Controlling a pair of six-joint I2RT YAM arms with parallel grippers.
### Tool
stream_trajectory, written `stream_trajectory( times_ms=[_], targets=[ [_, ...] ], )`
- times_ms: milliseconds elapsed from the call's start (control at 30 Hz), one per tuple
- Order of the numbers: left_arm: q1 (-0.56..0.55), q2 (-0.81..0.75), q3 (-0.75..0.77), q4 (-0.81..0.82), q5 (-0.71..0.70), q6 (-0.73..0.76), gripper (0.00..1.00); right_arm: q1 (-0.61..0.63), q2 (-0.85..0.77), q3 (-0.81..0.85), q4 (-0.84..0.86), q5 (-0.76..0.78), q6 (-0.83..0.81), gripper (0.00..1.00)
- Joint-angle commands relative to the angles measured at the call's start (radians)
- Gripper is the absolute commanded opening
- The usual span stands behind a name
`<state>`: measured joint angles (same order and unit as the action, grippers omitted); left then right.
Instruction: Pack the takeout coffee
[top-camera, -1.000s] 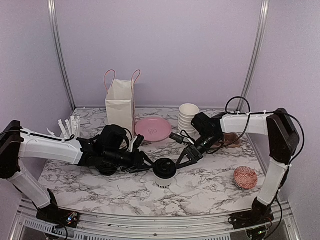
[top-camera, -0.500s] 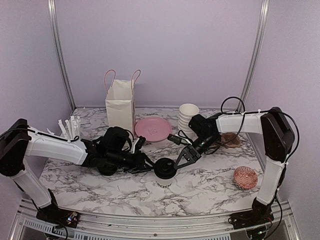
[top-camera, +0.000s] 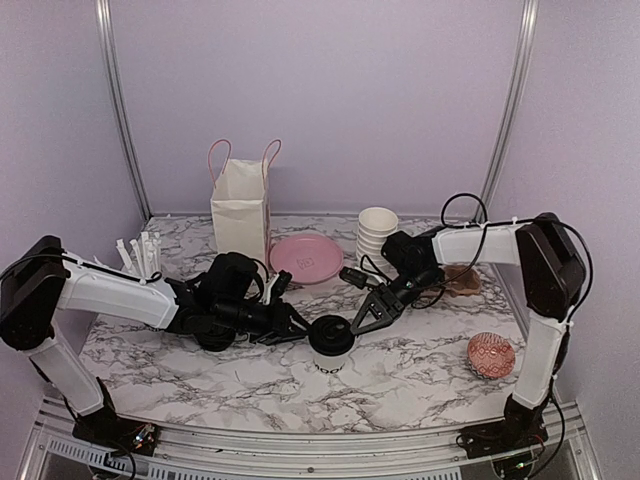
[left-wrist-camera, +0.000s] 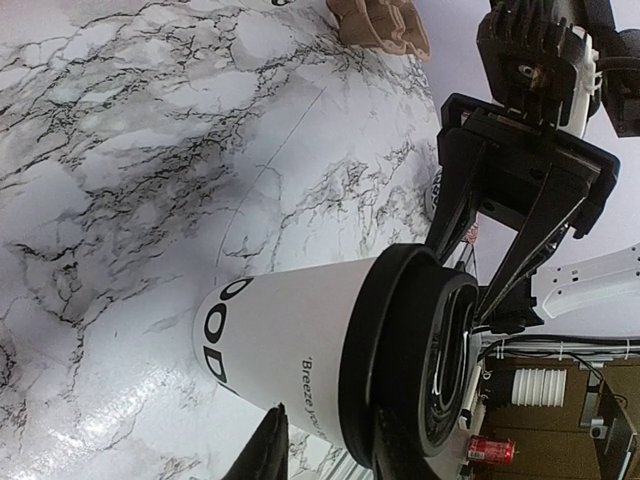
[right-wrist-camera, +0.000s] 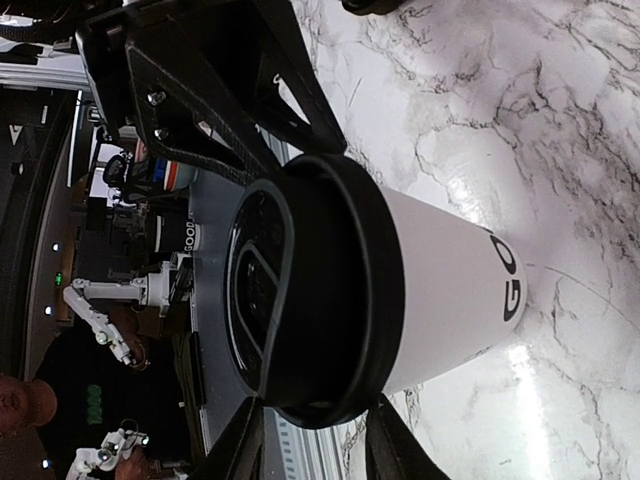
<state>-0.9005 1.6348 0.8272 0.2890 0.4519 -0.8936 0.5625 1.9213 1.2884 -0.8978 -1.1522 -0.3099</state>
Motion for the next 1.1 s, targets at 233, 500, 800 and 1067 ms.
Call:
stream_trajectory(
  times_ms=[233,500,800,1067],
  targets=[
    [-0.022,-0.128,0.025,-0.151,-0.095,0.142,0.48,0.010,-0.081,0.085,-0.065,0.132,-0.151,0.61],
    [-0.020,-0.142,0.085,-0.273,-0.169,0.256,0.49,0.019,-0.126,0.008,-0.017,0.266,-0.165,0.59],
    [-0.107,-0.151,0.062,-0.245,-0.134,0.287,0.60,-0.001,-0.082,0.082,-0.007,0.251,-0.155,0.48],
    [-0.156,-0.089,0.075,-0.262,-0.220,0.316,0.60,-0.001,-0.022,0.127,-0.027,0.189,-0.187,0.51]
  ],
)
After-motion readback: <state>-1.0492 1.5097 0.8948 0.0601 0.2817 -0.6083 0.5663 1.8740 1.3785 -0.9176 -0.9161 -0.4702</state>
